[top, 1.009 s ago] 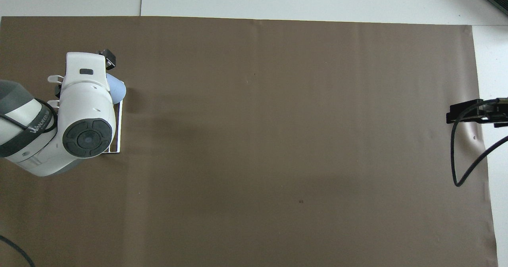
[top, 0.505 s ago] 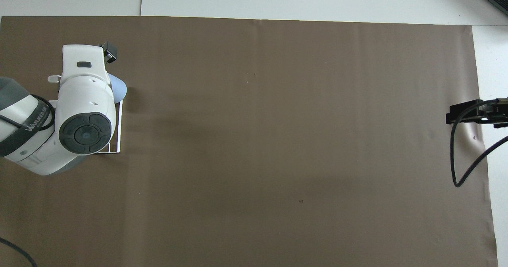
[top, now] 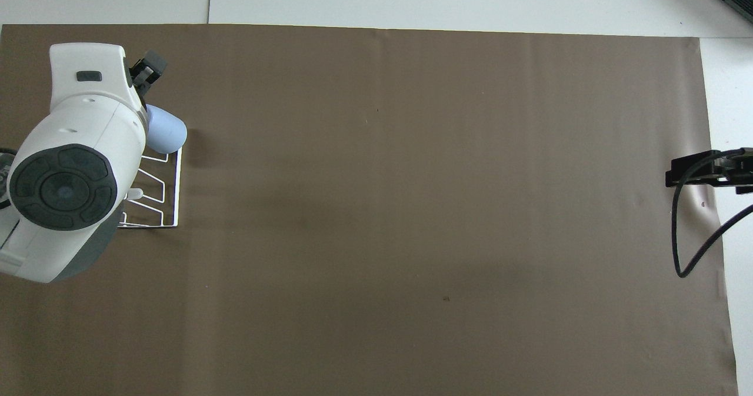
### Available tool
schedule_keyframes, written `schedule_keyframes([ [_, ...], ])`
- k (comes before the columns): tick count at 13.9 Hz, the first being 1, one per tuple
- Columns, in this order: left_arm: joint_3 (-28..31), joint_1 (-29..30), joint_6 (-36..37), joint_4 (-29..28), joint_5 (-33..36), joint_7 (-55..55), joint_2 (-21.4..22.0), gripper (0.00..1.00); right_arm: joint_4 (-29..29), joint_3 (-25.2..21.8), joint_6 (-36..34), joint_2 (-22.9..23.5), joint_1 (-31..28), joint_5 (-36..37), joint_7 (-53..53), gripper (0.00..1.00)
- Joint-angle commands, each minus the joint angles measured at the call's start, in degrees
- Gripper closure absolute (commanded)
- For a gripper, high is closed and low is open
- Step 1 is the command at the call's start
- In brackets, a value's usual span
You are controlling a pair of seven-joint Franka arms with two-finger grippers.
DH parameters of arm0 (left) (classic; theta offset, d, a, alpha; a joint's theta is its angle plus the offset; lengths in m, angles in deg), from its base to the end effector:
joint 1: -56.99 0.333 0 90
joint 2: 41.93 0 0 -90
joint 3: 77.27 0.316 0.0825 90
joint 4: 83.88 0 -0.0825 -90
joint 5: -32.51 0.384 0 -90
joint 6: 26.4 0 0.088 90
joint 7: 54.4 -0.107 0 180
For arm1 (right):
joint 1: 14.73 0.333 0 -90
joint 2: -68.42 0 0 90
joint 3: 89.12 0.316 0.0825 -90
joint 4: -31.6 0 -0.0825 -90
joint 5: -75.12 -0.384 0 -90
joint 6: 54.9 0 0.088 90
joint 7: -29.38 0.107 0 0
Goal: Hang cup on cup holder
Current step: 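Open the left gripper and withdraw it from the hung cup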
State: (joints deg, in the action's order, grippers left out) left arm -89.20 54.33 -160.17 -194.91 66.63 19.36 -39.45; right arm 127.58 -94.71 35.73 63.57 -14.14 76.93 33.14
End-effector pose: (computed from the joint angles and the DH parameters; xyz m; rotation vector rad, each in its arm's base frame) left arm 0.5683 -0.1403 0.5512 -2.7170 -1.0037 -1.0020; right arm 0.5257 -0.0516 0.6218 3.1093 -0.2368 -0.0146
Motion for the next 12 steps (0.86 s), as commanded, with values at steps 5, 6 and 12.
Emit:
schedule_keyframes([
  [5,0.4,0.4,17.6,9.2,-19.4,-32.2,0.8,0.00,-0.5,0.1,0.3,-0.5,-0.5,-0.7,2.3,0.00],
  [6,0.5,0.5,20.5,10.7,-21.5,-36.5,0.7,0.00,-0.4,0.1,0.3,-0.6,-0.3,-0.6,1.8,0.00],
  [12,1.5,2.2,31.5,17.1,-32.3,-54.1,0.1,0.00,-0.1,0.2,-0.4,-0.9,0.0,-1.0,1.1,0.00],
])
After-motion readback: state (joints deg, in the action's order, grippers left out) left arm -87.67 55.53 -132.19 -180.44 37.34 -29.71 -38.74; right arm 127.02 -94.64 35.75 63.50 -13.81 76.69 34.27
